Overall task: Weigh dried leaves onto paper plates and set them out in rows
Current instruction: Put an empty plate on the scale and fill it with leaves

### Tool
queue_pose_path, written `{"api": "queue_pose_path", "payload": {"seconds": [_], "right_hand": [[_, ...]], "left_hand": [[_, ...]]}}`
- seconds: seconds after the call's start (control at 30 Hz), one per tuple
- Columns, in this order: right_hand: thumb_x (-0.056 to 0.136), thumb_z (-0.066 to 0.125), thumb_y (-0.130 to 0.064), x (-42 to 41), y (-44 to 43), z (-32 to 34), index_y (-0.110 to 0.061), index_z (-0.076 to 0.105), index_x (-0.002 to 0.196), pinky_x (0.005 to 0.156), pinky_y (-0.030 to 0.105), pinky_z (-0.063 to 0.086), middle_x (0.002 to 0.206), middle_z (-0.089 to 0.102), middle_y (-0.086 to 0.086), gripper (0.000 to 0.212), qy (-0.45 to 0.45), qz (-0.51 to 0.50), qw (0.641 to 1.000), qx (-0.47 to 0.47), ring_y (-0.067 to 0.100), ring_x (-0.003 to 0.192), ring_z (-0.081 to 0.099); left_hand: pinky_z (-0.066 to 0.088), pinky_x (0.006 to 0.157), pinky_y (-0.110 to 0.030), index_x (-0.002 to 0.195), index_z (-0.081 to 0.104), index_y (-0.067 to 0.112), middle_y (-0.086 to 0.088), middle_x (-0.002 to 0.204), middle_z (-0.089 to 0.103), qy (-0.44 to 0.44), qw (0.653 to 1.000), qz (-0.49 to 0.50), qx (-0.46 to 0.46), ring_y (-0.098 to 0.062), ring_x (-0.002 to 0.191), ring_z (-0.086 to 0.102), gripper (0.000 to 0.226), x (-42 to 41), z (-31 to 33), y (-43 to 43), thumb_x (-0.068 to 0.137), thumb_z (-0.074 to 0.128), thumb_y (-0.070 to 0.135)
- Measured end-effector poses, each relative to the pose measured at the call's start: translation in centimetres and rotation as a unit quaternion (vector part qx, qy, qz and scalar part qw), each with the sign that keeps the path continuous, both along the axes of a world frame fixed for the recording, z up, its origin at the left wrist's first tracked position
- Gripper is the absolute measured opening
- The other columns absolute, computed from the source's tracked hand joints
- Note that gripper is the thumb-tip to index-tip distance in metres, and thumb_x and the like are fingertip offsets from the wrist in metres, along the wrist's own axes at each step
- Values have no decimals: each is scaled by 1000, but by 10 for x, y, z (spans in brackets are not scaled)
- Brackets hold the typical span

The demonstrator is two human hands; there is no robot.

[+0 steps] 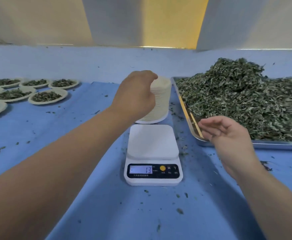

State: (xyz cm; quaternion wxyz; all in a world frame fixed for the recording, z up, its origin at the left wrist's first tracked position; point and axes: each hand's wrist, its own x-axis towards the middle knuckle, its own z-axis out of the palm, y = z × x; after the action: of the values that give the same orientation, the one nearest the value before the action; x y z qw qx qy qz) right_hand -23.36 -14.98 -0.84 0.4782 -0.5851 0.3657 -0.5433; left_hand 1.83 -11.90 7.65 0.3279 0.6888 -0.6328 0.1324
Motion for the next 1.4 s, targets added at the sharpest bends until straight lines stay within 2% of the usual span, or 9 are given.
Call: {"api": "queue_pose_path", "payload": {"seconds": [0.17,0.27,0.43,0.67,0.73,0.93,1.07,1.23,1.4], "right_hand": [[82,43,32,-3,-3,5,-19,69,89,78,12,54,94,77,-7,57,-32,-50,997,-45,9,102,72],[83,44,31,-6,-3,3,-17,69,92,82,14,54,96,76,-3,55,-28,-37,998,-37,8,102,72],[82,43,32,-1,-2,-1,-18,68,94,85,16,55,104,74,3,57,-6,-16,999,-34,9,103,72],[87,47,29,-2,-3,0,-18,67,95,82,17,56,99,77,0,52,-31,1,999,-17,11,101,73],[87,47,29,-2,-2,1,-18,67,95,82,17,56,98,77,0,52,-32,0,999,-14,11,101,73],[87,49,29,0,1,2,-17,67,94,82,17,56,97,76,1,50,-24,3,1000,-15,11,98,73],[87,48,29,1,3,2,-15,67,95,82,17,56,98,76,2,48,-21,9,1000,-12,10,98,73],[87,49,28,1,5,4,-14,67,95,81,17,56,98,75,5,46,-22,6,1000,-5,11,97,74],[87,49,28,2,5,4,-13,67,96,80,17,56,100,75,7,45,-17,7,1000,-3,11,97,74]], "left_hand": [[54,86,-43,114,71,16,-8,111,71,-105,988,74,89,-34,108,62,36,-7,0,-19,90,47,4],[45,69,-37,105,67,14,-5,91,60,-157,978,94,104,-32,89,58,29,-6,0,-20,89,46,1],[34,63,-33,103,65,11,-1,72,38,-228,959,105,128,-29,75,46,24,-7,7,-20,90,48,1],[33,63,-35,93,55,14,0,69,35,-268,953,85,117,-31,74,46,12,-3,8,-22,92,48,4],[29,60,-35,98,51,17,0,69,33,-282,950,78,108,-28,70,43,13,0,5,-23,94,48,5],[15,49,-31,125,49,14,0,66,36,-316,941,82,90,-21,55,29,38,5,0,-26,90,48,-1],[14,49,-31,124,50,13,-2,64,35,-338,933,81,93,-21,53,31,39,7,-1,-27,89,48,-2],[13,48,-30,108,52,11,-1,60,33,-385,913,84,104,-19,48,26,26,8,-1,-27,87,49,-4],[13,46,-30,122,39,16,2,64,42,-434,894,61,97,-18,47,28,47,13,4,-27,83,55,-4]]}}
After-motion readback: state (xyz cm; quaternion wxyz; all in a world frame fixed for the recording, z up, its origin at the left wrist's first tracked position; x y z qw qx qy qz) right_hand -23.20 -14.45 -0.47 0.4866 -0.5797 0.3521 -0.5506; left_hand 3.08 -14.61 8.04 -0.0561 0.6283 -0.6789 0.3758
